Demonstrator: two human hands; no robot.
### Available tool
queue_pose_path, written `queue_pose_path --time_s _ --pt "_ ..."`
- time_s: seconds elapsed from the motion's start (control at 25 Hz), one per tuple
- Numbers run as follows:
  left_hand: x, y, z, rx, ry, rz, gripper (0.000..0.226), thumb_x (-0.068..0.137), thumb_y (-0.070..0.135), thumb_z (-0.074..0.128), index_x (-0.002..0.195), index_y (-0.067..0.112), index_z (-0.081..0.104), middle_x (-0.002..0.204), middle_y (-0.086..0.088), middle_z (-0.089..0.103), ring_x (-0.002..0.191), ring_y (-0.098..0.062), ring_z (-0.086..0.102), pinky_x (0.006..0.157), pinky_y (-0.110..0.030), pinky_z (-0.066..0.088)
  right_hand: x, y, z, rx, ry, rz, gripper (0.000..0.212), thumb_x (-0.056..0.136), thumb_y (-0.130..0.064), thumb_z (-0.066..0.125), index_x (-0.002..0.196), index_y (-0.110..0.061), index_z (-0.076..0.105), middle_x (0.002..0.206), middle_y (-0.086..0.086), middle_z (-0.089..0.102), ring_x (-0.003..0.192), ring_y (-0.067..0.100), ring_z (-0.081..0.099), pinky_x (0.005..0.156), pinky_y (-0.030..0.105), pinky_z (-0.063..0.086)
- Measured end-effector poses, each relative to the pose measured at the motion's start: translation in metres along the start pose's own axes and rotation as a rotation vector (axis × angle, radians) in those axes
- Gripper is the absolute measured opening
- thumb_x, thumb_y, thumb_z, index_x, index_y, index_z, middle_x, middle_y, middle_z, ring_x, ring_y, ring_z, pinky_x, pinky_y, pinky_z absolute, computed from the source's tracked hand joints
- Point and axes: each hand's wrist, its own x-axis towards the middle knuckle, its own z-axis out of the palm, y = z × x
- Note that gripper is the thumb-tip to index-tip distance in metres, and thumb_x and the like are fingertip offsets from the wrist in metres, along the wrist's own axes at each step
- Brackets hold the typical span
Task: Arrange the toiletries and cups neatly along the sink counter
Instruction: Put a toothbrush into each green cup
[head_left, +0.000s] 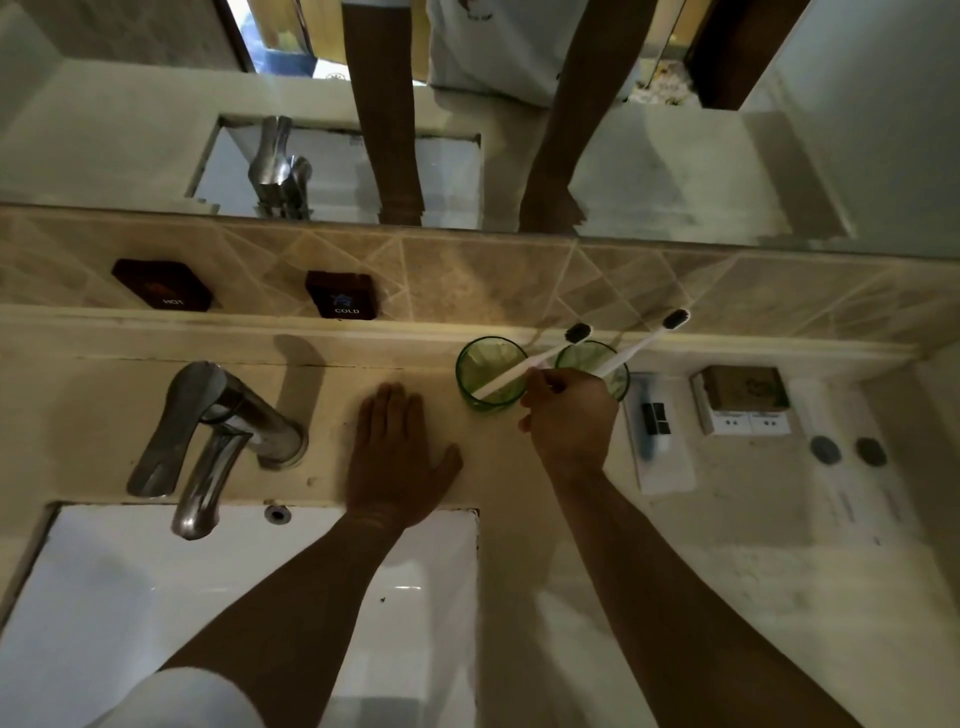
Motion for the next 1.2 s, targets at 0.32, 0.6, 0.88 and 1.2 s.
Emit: queue_pose_path --time_s 0.32,0.6,0.88,1.2 --pt "-0.001 0.001 -0.003 0.016 -0.002 0.006 0.09 0.089 0.068 0.037 0.15 0.001 0.033 0.156 -0.029 0.035 0.148 -0.042 0.025 0.124 -0.054 0.011 0.006 -0.006 -0.004 -0.113 -0.046 -0.032 0.033 0.092 -0.043 0.064 0.081 -0.015 0.077 0.059 0.0 0.071 0.051 0.012 0.069 0.063 0.031 0.059" --pt "-0.002 0.003 -0.007 0.001 -0.027 -0.013 0.09 0.088 0.068 0.038 0.149 0.002 0.035 0.156 -0.027 0.035 0.149 -0.042 0.026 0.124 -0.055 0.013 0.017 -0.013 -0.005 -0.235 -0.058 -0.134 0.034 0.092 -0.04 0.064 0.083 -0.01 0.078 0.067 0.008 0.073 0.064 0.023 0.07 0.065 0.028 0.052" --pt "-0.002 0.003 -0.008 0.012 -0.024 -0.007 0.089 0.088 0.066 0.039 0.149 0.001 0.035 0.156 -0.028 0.035 0.148 -0.043 0.027 0.124 -0.056 0.014 0.023 -0.019 -0.001 -0.25 -0.077 -0.109 0.037 0.091 -0.039 0.063 0.074 -0.008 0.075 0.066 0.011 0.071 0.062 0.029 0.069 0.065 0.037 0.058" --pt "-0.003 0.005 -0.01 0.017 -0.04 -0.014 0.089 0.088 0.066 0.039 0.15 0.002 0.035 0.157 -0.027 0.034 0.149 -0.042 0.026 0.124 -0.055 0.013 0.023 -0.013 -0.001 -0.256 -0.056 -0.17 0.032 0.091 -0.037 0.065 0.081 -0.01 0.079 0.067 0.008 0.073 0.06 0.024 0.068 0.064 0.032 0.056"
